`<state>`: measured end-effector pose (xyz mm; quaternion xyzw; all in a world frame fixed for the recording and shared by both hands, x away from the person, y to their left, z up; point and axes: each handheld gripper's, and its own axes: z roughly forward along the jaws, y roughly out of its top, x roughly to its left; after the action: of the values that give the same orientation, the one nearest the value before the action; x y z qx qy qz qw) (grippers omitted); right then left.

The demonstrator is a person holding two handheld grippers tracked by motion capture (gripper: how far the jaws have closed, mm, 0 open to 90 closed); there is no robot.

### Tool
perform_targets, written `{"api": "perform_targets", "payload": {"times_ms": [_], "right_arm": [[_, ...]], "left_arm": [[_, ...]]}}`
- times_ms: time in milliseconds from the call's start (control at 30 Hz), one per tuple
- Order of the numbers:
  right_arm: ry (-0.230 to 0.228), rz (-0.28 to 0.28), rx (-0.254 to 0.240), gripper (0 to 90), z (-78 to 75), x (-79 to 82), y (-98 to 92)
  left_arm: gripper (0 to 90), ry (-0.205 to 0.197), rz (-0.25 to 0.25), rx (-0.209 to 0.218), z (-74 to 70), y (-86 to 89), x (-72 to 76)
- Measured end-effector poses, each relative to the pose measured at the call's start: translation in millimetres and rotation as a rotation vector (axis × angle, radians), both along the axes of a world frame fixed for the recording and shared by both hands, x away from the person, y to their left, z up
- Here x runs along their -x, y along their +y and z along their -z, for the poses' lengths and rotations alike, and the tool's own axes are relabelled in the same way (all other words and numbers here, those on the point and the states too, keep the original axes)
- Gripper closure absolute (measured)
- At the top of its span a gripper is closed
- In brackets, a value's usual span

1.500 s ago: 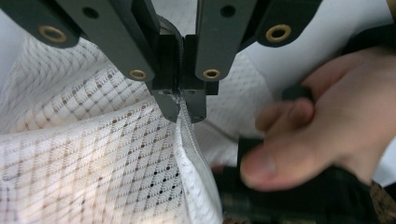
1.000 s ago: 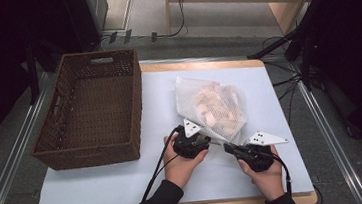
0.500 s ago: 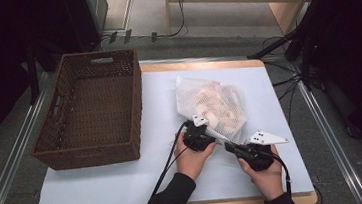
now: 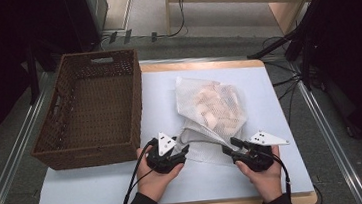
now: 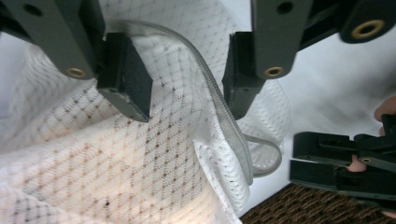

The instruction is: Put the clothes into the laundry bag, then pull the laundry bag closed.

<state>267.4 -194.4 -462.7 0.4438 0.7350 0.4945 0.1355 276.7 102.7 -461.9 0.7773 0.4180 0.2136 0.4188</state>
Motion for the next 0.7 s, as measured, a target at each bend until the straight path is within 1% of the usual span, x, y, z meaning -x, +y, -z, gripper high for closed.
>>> {"api": "perform_targets", "payload": {"times_ms": [33,67,100,167,233,300,367,400,433,467,500,533,567,600,633,667,700], "right_arm": [[0.002,0.005,0.002,49.6,0.0,1.5,-0.8],[-0.001,0.012,0.007,48.9,0.5,3.0,-1.6],[0.000,0.018,0.010,48.6,0.5,4.0,-2.2],[0.002,0.027,0.005,47.9,-0.5,8.6,-4.8],[0.001,0.029,0.005,47.8,-1.2,10.3,-5.5],[-0.005,0.024,0.003,47.8,-2.8,12.9,-6.5],[-0.001,0.019,0.001,47.3,-3.9,15.4,-5.9],[0.003,0.022,0.008,46.6,-4.0,16.3,-5.2],[0.004,0.027,0.025,46.3,-3.4,16.8,-4.1],[0.012,0.036,0.034,45.7,-2.4,17.3,-2.9],[0.023,0.044,0.031,45.2,-1.3,18.0,-1.5],[0.029,0.051,0.038,44.6,-0.2,20.5,3.6],[0.029,0.051,0.038,44.6,-0.2,20.5,3.6],[0.023,0.042,0.044,44.5,-0.6,21.9,6.4],[0.023,0.034,0.043,44.6,-0.9,23.3,8.7],[0.021,0.022,0.046,45.3,-1.3,24.9,12.5],[0.020,0.000,0.055,48.4,-1.4,26.7,17.6]], "left_arm": [[47.8,0.007,-0.015,-0.021,2.1,0.9,-2.6],[47.6,0.008,-0.021,-0.019,3.4,1.1,-4.2],[47.4,0.013,-0.024,-0.005,5.1,0.5,-7.4],[46.7,0.021,-0.022,-0.001,7.0,-0.9,-12.4],[46.3,0.040,-0.020,0.026,7.9,-0.9,-19.2],[45.3,0.067,-0.022,0.051,8.8,-1.5,-26.1],[44.8,0.085,-0.016,0.059,9.8,-3.8,-31.6],[46.1,0.091,-0.012,0.066,10.1,-5.1,-33.3],[51.5,0.095,-0.008,0.066,10.8,-6.7,-34.9],[54.6,0.103,-0.001,0.056,11.2,-7.9,-36.5],[60.4,0.103,0.000,0.049,10.8,-8.1,-36.4],[77.1,0.101,0.006,0.050,9.8,-8.0,-35.3],[77.1,0.105,0.014,0.044,9.6,-7.8,-34.5],[83.7,0.111,0.016,0.031,9.2,-7.3,-33.6],[87.0,0.116,0.019,0.039,8.9,-6.7,-31.4],[87.5,0.117,0.023,0.048,8.7,-5.9,-29.9],[87.8,0.116,0.022,0.050,8.0,-4.6,-27.1]]}}
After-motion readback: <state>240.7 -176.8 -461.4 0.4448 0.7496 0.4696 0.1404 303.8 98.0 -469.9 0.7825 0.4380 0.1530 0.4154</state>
